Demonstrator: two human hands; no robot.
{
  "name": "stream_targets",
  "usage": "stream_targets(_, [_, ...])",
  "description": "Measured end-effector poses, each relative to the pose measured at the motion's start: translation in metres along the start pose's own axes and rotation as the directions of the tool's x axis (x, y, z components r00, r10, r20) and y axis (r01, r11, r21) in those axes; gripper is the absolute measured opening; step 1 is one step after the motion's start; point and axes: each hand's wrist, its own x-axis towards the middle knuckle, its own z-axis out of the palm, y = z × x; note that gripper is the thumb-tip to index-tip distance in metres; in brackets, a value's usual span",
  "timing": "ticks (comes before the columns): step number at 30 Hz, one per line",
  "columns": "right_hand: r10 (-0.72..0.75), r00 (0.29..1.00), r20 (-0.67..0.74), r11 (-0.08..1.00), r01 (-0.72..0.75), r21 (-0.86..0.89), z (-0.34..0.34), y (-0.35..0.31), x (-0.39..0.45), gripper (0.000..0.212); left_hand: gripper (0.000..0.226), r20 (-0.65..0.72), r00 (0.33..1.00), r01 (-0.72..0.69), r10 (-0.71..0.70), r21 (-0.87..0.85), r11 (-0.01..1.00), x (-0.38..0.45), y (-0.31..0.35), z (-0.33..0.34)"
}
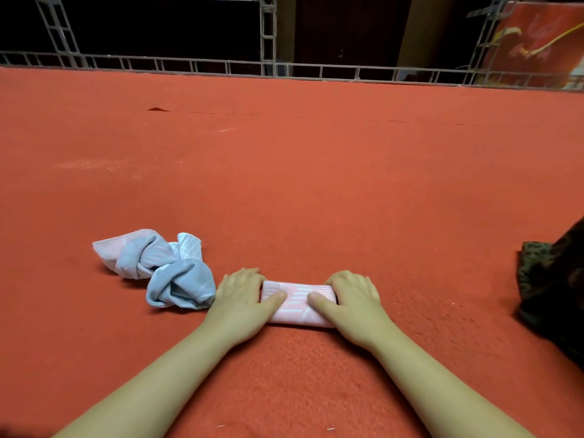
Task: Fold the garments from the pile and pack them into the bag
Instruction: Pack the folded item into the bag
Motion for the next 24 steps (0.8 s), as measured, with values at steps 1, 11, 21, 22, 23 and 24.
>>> stream_targets(1, [-0.016, 1.000, 0.026, 1.000, 0.016, -0.002, 0.000, 0.000, 0.001, 0.084, 0.076, 0.043, 0.999, 0.006, -0.008, 0.033, 0.999, 0.001, 0.001, 0.000])
stream_targets(11, [0.075, 0.981, -0.181, 0.786, 0.054, 0.616, -0.039, 0.005, -0.038, 0.015, 0.038, -0.057, 0.993, 0.008, -0.106, -0.849, 0.528, -0.024, 0.070, -0.004])
stream_targets(21, [0.341, 0.846, -0.410, 0.770, -0.001, 0.639, -0.165, 0.080, -0.130, 0.048, 0.023, 0.039, 0.981, -0.061, 0.190, -0.868, 0.494, -0.025, 0.222, -0.009])
stream_targets(22, [0.352, 0.832, -0.428, 0.785, -0.013, 0.619, -0.174, 0.089, -0.137, 0.048, 0.021, 0.048, 0.978, -0.060, 0.205, -0.870, 0.489, -0.025, 0.236, -0.009])
stream_targets(23, [0.371, 0.816, -0.444, 0.802, -0.040, 0.596, -0.184, 0.099, -0.147, 0.049, 0.023, 0.058, 0.971, -0.064, 0.232, -0.872, 0.484, -0.025, 0.254, -0.007])
stream_targets(24, [0.387, 0.796, -0.465, 0.819, -0.065, 0.570, -0.196, 0.112, -0.159, 0.048, 0.027, 0.071, 0.960, -0.067, 0.269, -0.880, 0.470, -0.026, 0.276, -0.006])
